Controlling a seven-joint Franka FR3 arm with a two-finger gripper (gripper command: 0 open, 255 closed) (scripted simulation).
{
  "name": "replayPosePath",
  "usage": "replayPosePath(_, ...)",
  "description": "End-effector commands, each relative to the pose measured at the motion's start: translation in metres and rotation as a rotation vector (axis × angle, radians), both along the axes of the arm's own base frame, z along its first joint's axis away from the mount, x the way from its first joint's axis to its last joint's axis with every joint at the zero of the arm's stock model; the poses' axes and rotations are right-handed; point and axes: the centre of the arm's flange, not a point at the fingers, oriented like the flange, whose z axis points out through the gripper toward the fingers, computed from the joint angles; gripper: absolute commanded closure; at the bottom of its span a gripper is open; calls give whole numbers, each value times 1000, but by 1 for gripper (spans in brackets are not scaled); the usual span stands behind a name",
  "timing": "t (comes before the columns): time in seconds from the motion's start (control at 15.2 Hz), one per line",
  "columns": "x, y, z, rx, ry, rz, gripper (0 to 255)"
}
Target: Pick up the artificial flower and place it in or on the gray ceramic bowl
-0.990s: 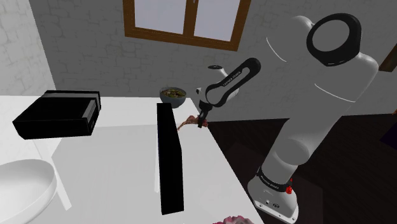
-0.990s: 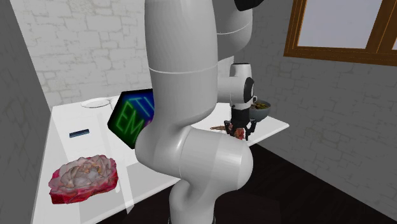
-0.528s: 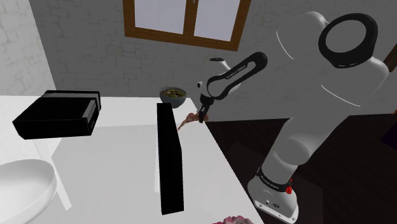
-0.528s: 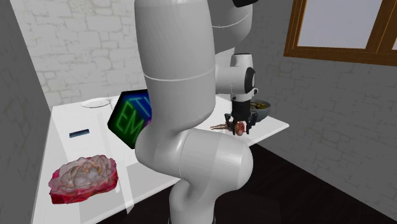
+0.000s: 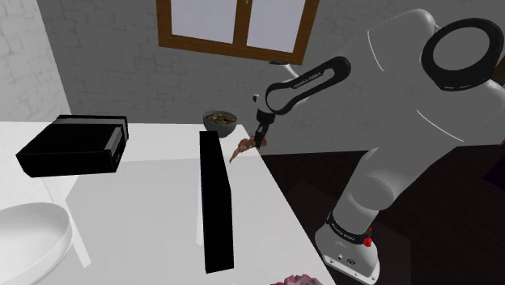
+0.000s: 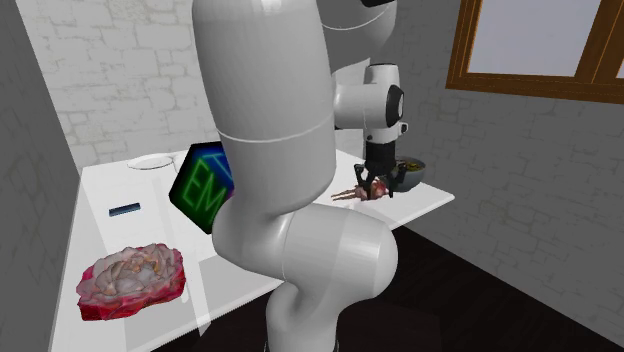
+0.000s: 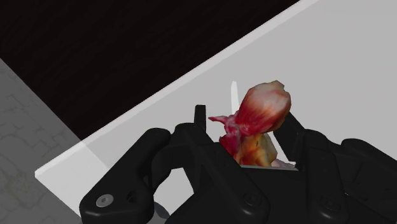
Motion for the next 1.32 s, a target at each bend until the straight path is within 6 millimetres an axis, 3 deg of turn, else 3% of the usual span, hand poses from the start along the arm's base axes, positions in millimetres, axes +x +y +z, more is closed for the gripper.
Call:
replayPosePath(0.0,0,0,10,0,0,0,255)
replayPosePath(0.99,0,0,85,0,0,0,255)
replayPosePath(1.25,49,-21,84,0,0,0,255)
